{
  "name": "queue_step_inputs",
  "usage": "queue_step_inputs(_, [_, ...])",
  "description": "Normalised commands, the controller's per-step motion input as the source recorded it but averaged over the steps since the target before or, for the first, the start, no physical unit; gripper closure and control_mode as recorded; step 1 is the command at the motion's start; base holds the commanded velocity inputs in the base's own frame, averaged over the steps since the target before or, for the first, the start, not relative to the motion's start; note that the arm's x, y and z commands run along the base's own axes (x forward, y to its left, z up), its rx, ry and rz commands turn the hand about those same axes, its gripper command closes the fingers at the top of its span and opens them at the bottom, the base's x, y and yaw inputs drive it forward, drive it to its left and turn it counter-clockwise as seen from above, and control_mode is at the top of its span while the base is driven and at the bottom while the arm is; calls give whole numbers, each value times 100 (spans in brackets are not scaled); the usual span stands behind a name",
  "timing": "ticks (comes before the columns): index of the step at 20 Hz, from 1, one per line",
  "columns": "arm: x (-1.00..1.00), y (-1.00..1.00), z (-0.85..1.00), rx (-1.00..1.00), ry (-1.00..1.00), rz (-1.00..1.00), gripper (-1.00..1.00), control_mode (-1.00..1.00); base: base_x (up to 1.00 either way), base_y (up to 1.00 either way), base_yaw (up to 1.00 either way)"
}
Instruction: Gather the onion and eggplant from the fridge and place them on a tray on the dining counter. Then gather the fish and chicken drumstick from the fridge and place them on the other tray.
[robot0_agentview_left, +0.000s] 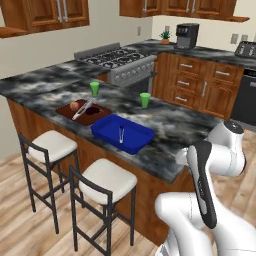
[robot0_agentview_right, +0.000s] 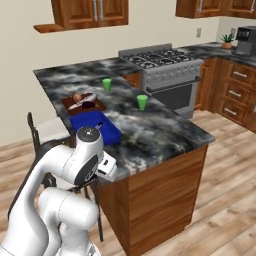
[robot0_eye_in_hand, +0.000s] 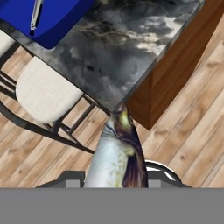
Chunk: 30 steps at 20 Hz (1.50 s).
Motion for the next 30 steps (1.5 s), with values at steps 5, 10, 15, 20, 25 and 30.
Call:
queue_step_inputs(5, [0,0,0,0,0,0,100,100,13,43,-23])
queue_step_inputs(10, [0,0,0,0,0,0,100,100,14,45,-23])
queue_step_inputs(15, [0,0,0,0,0,0,100,100,9,33,-22])
queue_step_inputs(20, [0,0,0,0,0,0,100,100,2,4,-16])
queue_step_inputs(25, [0,0,0,0,0,0,100,100,12,13,-15])
queue_step_inputs(30, [0,0,0,0,0,0,100,100,7,20,-16])
